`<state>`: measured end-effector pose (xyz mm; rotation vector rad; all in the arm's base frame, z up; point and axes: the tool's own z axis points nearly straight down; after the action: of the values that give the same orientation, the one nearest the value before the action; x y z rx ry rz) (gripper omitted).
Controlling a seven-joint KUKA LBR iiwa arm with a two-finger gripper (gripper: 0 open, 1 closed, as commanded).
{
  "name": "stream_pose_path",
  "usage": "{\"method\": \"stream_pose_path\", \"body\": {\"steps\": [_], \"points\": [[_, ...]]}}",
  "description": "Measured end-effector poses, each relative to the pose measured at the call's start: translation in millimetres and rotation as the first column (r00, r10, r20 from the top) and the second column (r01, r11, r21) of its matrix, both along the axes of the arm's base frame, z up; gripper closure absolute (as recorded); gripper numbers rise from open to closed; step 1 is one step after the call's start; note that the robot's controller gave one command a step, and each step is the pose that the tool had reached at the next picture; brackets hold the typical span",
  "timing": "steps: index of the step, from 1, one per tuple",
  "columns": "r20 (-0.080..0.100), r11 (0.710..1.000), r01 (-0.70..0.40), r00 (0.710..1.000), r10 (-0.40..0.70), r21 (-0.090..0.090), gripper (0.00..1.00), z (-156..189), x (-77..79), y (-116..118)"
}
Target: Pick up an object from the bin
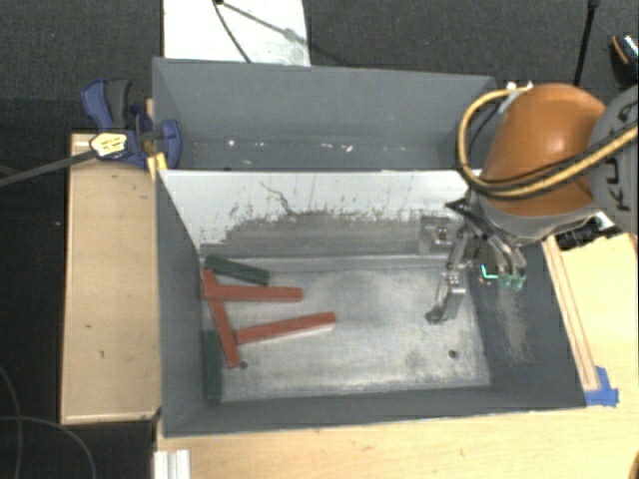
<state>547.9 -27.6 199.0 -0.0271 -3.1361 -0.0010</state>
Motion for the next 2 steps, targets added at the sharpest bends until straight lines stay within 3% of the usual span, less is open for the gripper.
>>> {"method": "stream_pose_path", "body": {"steps": [1, 2], "points": [[0.002, 0.991, -0.133, 0.991, 0.133, 0.002, 0.0, -60.7, -6.3, 60.3], [0.001, 0.981, -0.195, 0.981, 0.195, 0.004, 0.0, -125.2, -16.5, 121.4]]}}
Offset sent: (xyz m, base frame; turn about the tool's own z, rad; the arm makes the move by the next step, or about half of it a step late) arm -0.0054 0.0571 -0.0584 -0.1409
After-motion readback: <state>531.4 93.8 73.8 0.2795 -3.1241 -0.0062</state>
